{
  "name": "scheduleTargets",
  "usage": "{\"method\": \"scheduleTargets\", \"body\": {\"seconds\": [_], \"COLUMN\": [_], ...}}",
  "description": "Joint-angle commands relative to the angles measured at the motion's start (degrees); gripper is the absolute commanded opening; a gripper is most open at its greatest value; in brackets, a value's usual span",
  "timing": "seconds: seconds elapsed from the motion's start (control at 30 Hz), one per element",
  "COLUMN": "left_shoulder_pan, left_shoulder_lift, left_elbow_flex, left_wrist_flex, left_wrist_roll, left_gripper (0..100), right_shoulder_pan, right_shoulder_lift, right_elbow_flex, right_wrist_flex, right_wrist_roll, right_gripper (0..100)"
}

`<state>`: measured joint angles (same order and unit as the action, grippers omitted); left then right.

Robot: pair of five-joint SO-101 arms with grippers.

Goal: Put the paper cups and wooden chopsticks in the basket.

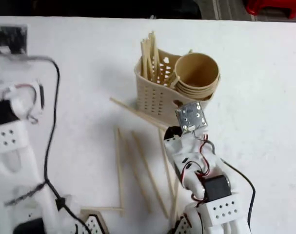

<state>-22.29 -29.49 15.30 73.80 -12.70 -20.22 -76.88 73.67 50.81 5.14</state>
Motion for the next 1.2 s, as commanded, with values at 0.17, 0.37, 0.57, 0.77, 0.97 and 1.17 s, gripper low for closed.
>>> {"method": "scheduleTargets", "body": {"seconds": [0.17, 0.37, 0.57, 0.77, 0.97, 1.17], "left_shoulder_pan": [-1.7, -1.8, -2.6, -2.7, -2.8, -2.9], "left_shoulder_lift": [-15.0, -18.5, -19.7, -20.1, -19.9, -19.9], "left_elbow_flex": [40.8, 54.9, 56.1, 56.5, 56.6, 56.6], "left_wrist_flex": [-23.6, -33.4, -34.1, -34.4, -34.4, -34.4], "left_wrist_roll": [-0.4, -0.4, -0.4, -0.4, -0.6, -0.7], "left_gripper": [2, 2, 2, 2, 2, 2], "right_shoulder_pan": [-7.4, -13.8, -19.1, -20.1, -20.1, -20.2], "right_shoulder_lift": [-0.3, -0.1, 4.0, 25.1, 46.0, 61.6], "right_elbow_flex": [-0.8, -6.1, -9.8, -18.8, -28.0, -36.0], "right_wrist_flex": [4.3, 11.3, 11.6, 8.2, 4.4, 4.2], "right_wrist_roll": [0.5, -0.5, -1.5, -1.8, -2.0, -5.5], "right_gripper": [1.8, 1.9, 2.1, 2.1, 9.0, 31.9]}}
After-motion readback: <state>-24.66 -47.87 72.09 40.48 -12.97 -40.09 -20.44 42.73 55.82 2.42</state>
